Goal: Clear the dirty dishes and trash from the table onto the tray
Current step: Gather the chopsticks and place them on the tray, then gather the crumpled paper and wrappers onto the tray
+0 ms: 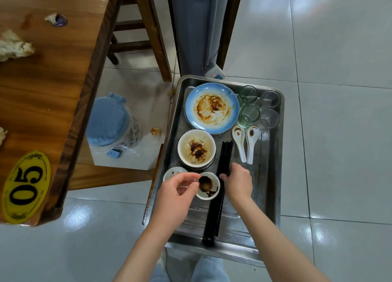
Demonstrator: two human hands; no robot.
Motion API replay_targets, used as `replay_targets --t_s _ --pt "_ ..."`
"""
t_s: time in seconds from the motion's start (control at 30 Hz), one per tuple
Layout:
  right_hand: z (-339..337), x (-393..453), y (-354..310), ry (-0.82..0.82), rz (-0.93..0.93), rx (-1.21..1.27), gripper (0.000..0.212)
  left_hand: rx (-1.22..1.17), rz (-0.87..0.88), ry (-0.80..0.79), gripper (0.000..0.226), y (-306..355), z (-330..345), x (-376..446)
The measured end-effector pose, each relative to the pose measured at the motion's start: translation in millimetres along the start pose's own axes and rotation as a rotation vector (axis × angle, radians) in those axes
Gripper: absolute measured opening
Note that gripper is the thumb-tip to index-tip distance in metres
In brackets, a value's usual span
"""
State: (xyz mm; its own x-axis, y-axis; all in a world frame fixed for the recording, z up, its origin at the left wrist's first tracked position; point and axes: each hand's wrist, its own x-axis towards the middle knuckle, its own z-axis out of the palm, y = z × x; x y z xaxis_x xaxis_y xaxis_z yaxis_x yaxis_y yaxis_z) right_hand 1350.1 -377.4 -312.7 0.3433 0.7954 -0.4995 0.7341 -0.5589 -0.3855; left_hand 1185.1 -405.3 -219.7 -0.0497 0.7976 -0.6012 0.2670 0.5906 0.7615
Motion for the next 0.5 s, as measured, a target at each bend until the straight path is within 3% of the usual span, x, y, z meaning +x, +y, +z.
replay_targets --t_s 0.23,0.5 --pt "-9.6 -10.7 -3.9 0.102 -0.026 -0.037 0.019 -0.019 0.039 0.011 0.019 6.1 -3.2 -1.6" --pt "-63.6 -62.4 -23.5 0.222 -0.217 0.198 0.016 0.003 0.118 0.025 0.02 29.3 -15.4 -22.8"
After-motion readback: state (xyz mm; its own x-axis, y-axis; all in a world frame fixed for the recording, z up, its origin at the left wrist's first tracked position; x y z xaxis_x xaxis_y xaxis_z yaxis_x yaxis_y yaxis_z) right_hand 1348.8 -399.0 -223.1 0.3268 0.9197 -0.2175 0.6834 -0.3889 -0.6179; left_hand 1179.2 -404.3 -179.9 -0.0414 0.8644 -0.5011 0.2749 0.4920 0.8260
